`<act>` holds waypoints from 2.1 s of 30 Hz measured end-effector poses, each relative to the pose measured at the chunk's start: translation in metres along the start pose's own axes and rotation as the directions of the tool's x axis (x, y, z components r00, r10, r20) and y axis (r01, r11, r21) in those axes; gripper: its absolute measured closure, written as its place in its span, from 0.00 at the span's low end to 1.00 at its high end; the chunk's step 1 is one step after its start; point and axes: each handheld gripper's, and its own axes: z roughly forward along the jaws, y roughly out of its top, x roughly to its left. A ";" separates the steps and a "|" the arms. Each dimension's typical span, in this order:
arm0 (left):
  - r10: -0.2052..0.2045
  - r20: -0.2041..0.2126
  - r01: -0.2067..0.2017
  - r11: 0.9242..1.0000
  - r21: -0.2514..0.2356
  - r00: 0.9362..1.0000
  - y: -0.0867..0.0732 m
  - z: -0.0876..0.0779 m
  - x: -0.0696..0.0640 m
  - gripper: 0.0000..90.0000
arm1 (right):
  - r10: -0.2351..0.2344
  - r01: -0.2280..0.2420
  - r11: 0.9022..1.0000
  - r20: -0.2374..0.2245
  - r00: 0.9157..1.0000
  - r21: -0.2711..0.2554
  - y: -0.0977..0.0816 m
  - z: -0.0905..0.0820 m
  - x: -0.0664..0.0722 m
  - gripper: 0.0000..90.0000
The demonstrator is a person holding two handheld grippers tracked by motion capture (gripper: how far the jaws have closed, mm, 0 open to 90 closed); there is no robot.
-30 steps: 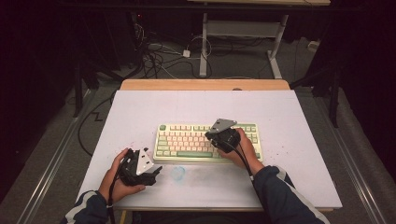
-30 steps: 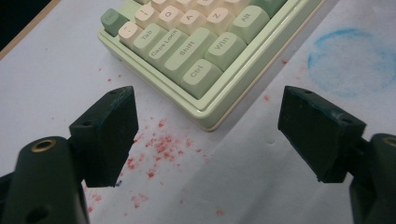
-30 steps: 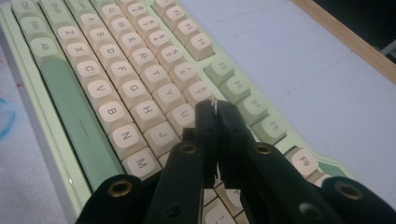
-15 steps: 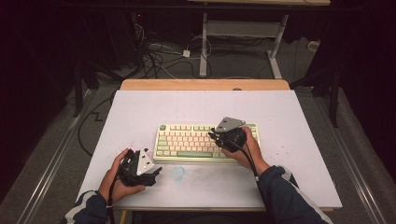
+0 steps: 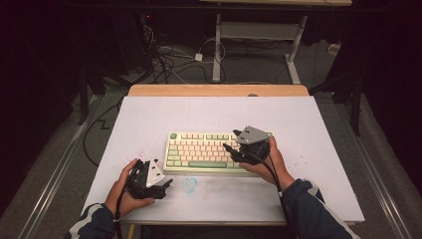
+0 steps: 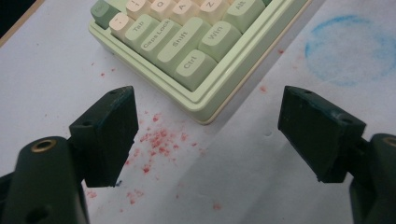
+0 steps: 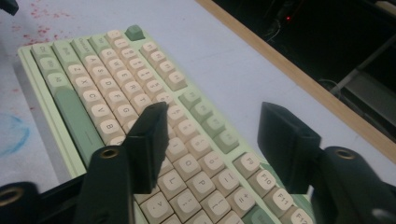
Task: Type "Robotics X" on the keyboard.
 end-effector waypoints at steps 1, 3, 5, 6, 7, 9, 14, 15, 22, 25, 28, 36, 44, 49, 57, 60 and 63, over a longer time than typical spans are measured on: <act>-0.001 0.002 0.001 1.000 0.000 1.000 0.000 0.000 0.000 0.21 | -0.001 0.001 1.000 0.004 1.000 0.003 0.000 -0.001 0.001 0.45; 0.002 0.003 -0.002 1.000 -0.002 1.000 0.000 0.000 -0.001 0.21 | -0.007 0.007 1.000 0.017 1.000 -0.006 -0.001 -0.004 0.001 0.41; -0.001 0.001 0.001 1.000 -0.003 1.000 0.000 0.000 -0.001 0.21 | 0.000 0.000 1.000 0.014 1.000 -0.014 -0.001 -0.006 0.001 0.40; -0.003 0.000 0.003 1.000 -0.004 1.000 0.000 0.000 0.000 0.21 | 0.000 0.000 1.000 0.017 1.000 -0.015 -0.002 -0.008 0.001 0.39; -0.004 -0.002 0.004 1.000 -0.005 1.000 0.001 -0.001 0.000 0.21 | 0.003 -0.003 1.000 0.017 1.000 -0.019 -0.002 -0.009 0.002 0.38; -0.004 -0.003 0.004 1.000 -0.008 1.000 0.001 -0.001 0.000 0.21 | 0.003 -0.003 1.000 0.018 1.000 -0.029 -0.003 -0.012 0.002 0.37; 0.000 -0.009 0.000 1.000 -0.012 1.000 0.001 -0.001 0.000 0.21 | 0.010 -0.009 0.999 0.045 0.999 -0.032 -0.007 -0.017 0.005 0.31; 0.001 -0.014 -0.002 1.000 -0.012 1.000 0.002 -0.001 0.001 0.21 | 0.013 -0.011 0.999 0.045 0.999 -0.032 -0.008 -0.018 0.005 0.30; 0.012 -0.025 -0.012 1.000 -0.008 1.000 0.001 -0.001 0.002 0.22 | 0.016 -0.014 1.000 0.081 0.997 -0.027 -0.019 -0.029 0.003 0.25; 0.009 -0.028 -0.009 1.000 -0.013 1.000 0.002 -0.001 0.002 0.22 | 0.020 -0.017 0.999 0.101 0.995 -0.027 -0.025 -0.036 0.002 0.25; 0.004 -0.031 -0.005 1.000 -0.014 1.000 0.003 -0.001 0.003 0.22 | 0.013 -0.009 0.999 0.121 0.993 -0.034 -0.032 -0.043 0.000 0.25; -0.012 -0.051 0.010 0.999 -0.038 0.999 0.006 -0.001 0.005 0.24 | 0.032 -0.025 0.999 0.154 0.988 -0.046 -0.052 -0.063 -0.004 0.25; -0.014 -0.055 0.011 0.998 -0.056 0.998 0.009 -0.002 0.006 0.30 | 0.033 -0.025 0.999 0.199 0.979 -0.039 -0.069 -0.077 -0.005 0.25; -0.034 -0.050 0.031 0.998 -0.049 0.998 0.012 -0.004 0.008 0.35 | 0.041 -0.035 0.999 0.202 0.979 -0.032 -0.080 -0.084 -0.002 0.25; -0.059 -0.026 0.058 0.998 -0.033 0.998 0.015 -0.004 0.011 0.47 | 0.042 -0.036 0.999 0.208 0.977 -0.030 -0.096 -0.096 0.007 0.25; -0.062 -0.018 0.062 0.998 -0.033 0.998 0.017 -0.004 0.011 0.54 | 0.042 -0.038 0.999 0.192 0.981 -0.025 -0.100 -0.099 0.013 0.25; -0.074 -0.011 0.074 0.997 -0.025 0.997 0.018 -0.001 0.010 0.61 | 0.041 -0.038 0.999 0.179 0.983 -0.018 -0.103 -0.101 0.017 0.25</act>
